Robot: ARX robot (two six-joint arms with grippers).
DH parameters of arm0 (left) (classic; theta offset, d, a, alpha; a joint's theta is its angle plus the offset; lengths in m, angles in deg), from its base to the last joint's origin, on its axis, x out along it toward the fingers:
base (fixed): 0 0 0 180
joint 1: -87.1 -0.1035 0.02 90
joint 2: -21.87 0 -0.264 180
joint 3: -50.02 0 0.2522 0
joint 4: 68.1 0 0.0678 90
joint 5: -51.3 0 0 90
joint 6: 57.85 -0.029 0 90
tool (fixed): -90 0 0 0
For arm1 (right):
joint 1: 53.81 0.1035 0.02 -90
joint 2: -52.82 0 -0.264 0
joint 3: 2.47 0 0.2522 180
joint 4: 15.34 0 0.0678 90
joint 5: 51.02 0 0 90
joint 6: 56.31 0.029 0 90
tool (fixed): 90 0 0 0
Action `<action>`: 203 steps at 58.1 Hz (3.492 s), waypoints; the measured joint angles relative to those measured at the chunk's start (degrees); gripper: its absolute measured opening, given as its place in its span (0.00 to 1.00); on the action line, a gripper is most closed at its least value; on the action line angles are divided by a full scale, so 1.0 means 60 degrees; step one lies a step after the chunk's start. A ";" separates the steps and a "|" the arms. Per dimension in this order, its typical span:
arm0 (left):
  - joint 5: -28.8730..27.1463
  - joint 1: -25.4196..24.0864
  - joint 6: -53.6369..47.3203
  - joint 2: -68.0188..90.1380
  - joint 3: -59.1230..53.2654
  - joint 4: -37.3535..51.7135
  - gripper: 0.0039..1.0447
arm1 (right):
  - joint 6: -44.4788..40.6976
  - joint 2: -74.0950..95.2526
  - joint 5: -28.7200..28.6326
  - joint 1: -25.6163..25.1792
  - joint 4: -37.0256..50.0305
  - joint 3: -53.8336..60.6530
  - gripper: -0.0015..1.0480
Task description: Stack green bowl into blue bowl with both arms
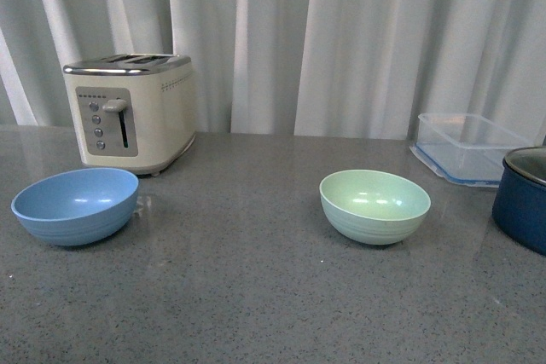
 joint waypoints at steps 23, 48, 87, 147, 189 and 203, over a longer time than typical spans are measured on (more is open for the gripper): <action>0.0346 -0.0211 0.1993 0.6000 0.4455 -0.0991 0.94 | 0.0000 0.0000 0.0000 0.0000 0.0000 0.0000 0.90; -0.0211 0.0164 0.2929 0.9165 0.7012 -0.2259 0.94 | 0.0000 0.0000 0.0000 0.0000 0.0000 0.0000 0.90; -0.0667 0.0488 0.3195 0.9923 0.7420 -0.2444 0.18 | 0.0000 0.0000 0.0000 0.0000 0.0000 0.0000 0.90; -0.0244 0.3606 0.3621 1.1023 0.9493 -0.2867 0.04 | 0.0000 0.0000 0.0000 0.0000 0.0000 0.0000 0.90; 0.0346 0.3723 0.3326 1.1344 0.9879 -0.2652 0.72 | 0.0000 0.0000 0.0000 0.0000 0.0000 0.0000 0.90; 0.0255 0.3799 0.2441 0.9052 0.8386 -0.1479 0.93 | 0.0000 0.0000 0.0000 0.0000 0.0000 0.0000 0.90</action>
